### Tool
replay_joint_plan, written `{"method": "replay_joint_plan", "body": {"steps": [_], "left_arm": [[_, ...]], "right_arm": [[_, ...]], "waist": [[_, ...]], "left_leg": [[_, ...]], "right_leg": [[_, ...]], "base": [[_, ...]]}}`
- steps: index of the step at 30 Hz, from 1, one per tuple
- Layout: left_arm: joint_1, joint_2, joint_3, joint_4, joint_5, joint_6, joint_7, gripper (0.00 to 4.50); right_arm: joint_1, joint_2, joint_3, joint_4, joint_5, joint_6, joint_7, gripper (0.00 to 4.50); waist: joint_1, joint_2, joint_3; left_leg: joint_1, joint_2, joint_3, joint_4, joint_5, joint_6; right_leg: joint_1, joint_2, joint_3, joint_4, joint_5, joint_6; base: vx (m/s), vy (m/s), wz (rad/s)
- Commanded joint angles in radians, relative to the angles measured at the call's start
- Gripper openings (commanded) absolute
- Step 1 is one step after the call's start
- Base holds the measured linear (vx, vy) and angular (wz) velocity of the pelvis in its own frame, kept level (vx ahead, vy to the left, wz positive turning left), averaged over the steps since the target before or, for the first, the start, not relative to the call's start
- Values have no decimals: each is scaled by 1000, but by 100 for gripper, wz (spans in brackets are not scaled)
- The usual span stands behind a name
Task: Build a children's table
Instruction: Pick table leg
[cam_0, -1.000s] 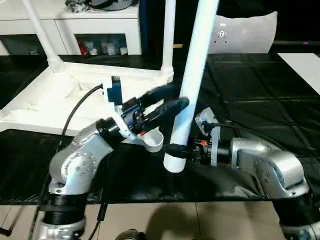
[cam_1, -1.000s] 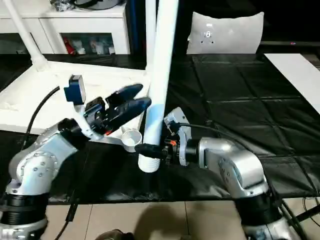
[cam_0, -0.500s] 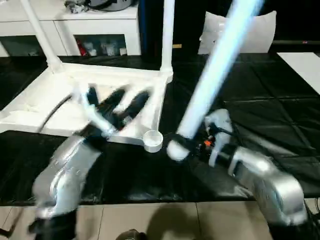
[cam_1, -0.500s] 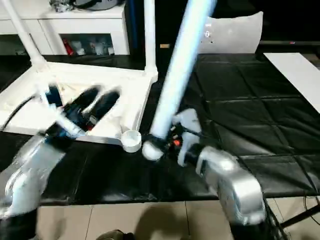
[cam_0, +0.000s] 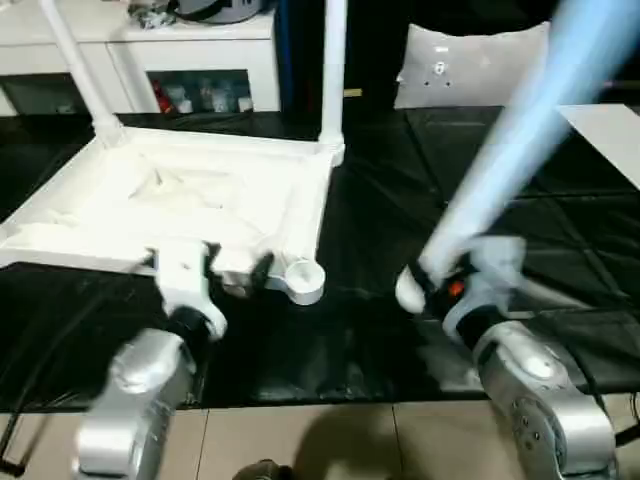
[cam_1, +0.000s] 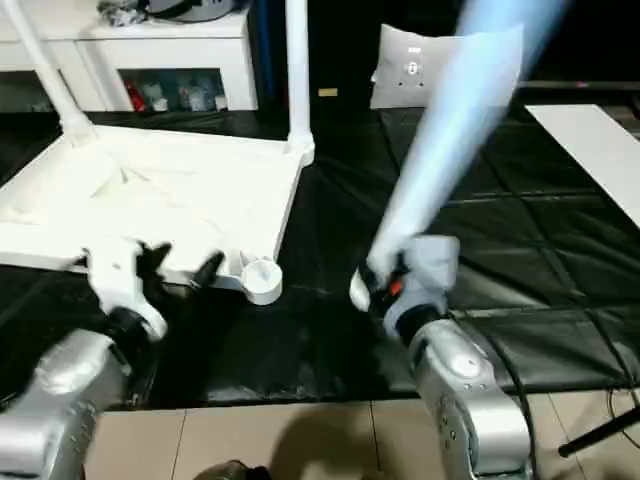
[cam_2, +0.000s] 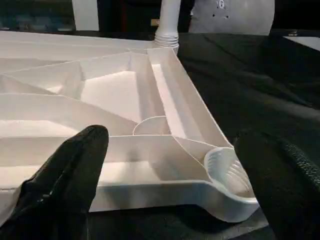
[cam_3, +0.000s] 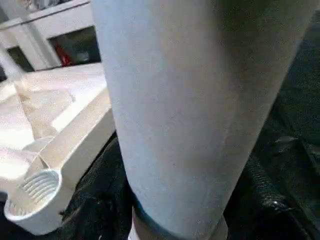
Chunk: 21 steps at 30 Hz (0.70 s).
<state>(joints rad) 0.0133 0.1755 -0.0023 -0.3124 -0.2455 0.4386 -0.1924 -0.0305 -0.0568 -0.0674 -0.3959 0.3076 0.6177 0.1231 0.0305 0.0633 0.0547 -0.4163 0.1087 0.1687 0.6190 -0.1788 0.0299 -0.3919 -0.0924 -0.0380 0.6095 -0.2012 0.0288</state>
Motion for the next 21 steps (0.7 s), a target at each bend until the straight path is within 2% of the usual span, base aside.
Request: {"method": "replay_joint_plan", "body": {"steps": [1, 4, 5, 7, 8, 9, 11, 15, 16, 17, 18, 19, 20, 21], "left_arm": [[9, 1, 1, -28, 19, -1, 14, 450], [10, 10, -4, -22, 37, -6, 11, 450], [7, 12, -3, -19, 37, -8, 13, 450], [-4, 3, 12, -12, 29, -8, 25, 450], [-5, 2, 13, -11, 28, -8, 26, 450], [-8, 2, 12, -4, 31, -10, 27, 450], [-10, 4, 7, 9, 43, -17, 26, 450], [-14, -5, 12, -4, 37, 6, 28, 450], [-19, -7, 20, -8, 26, 15, 29, 450], [-22, -7, 22, -9, 23, 17, 29, 450], [-24, -3, 19, -6, 27, 16, 28, 450], [-25, 0, 16, -2, 32, 14, 26, 450], [-26, 2, 12, 1, 36, 11, 24, 450], [-27, 4, 9, 9, 40, 5, 24, 450]], "right_arm": [[-8, -5, 9, 5, 0, 2, -9, 194], [5, -17, 45, 27, -35, -11, 7, 194], [10, -10, 46, 23, -31, -12, 17, 194], [11, -8, 50, 6, -9, 11, 33, 194], [10, -8, 50, 4, -6, 15, 34, 194], [7, -12, 52, 3, 6, 30, 38, 194], [2, -21, 60, 9, 14, 36, 45, 194], [-7, -13, 53, 14, 25, 50, 46, 194], [-8, -9, 50, 15, 22, 45, 47, 194], [-9, -9, 51, 16, 18, 41, 46, 194], [-6, -13, 54, 18, 10, 33, 50, 194], [-3, -16, 56, 20, 4, 26, 51, 194], [-1, -19, 57, 21, 1, 21, 51, 194], [3, -20, 56, 24, 0, 14, 47, 194]], "waist": [[-5, 9, -44], [-4, 7, -44], [-3, 2, -45], [-3, 0, -43], [-3, 2, -44], [-4, -1, -44], [-3, 3, -44], [-1, 4, -45], [-1, 7, -45], [0, 2, -45], [6, -4, -47], [22, -7, -49], [31, -9, -50], [36, -4, -50]], "left_leg": [[47, 98, -76, -119, -656, -173], [47, 97, -75, -118, -658, -175], [48, 95, -72, -116, -650, -168], [46, 96, -73, -114, -637, -156], [47, 96, -74, -114, -635, -156], [46, 97, -73, -115, -637, -158], [50, 96, -73, -116, -647, -164], [46, 95, -72, -116, -641, -163], [44, 88, -65, -110, -627, -139], [42, 85, -61, -103, -610, -119], [32, 82, -58, -84, -537, -64], [17, 88, -64, -50, -422, -1], [6, 94, -71, -32, -354, 29], [-3, 100, -82, -10, -303, 51]], "right_leg": [[-7, -59, 40, -101, -479, -49], [-8, -60, 41, -101, -473, -50], [-10, -62, 42, -102, -480, -51], [-10, -65, 43, -105, -501, -50], [-10, -65, 44, -105, -499, -50], [-12, -62, 43, -104, -493, -49], [-13, -59, 42, -102, -481, -47], [-11, -63, 43, -103, -475, -49], [-11, -78, 47, -109, -505, -56], [-12, -87, 50, -116, -529, -59], [-1, -121, 66, -131, -573, -65], [15, -179, 102, -154, -612, -71], [28, -208, 121, -161, -618, -77], [36, -236, 136, -169, -628, -86]], "base": [[0, 0, 0], [0, 0, 0], [0, 0, 0], [0, 0, 0], [0, 0, 0], [0, 0, 0], [0, 0, 0], [0, 0, 0], [0, 0, 0], [0, 0, 0], [0, 0, 0], [0, 0, 0], [36, 56, -3], [36, 56, -3]]}}
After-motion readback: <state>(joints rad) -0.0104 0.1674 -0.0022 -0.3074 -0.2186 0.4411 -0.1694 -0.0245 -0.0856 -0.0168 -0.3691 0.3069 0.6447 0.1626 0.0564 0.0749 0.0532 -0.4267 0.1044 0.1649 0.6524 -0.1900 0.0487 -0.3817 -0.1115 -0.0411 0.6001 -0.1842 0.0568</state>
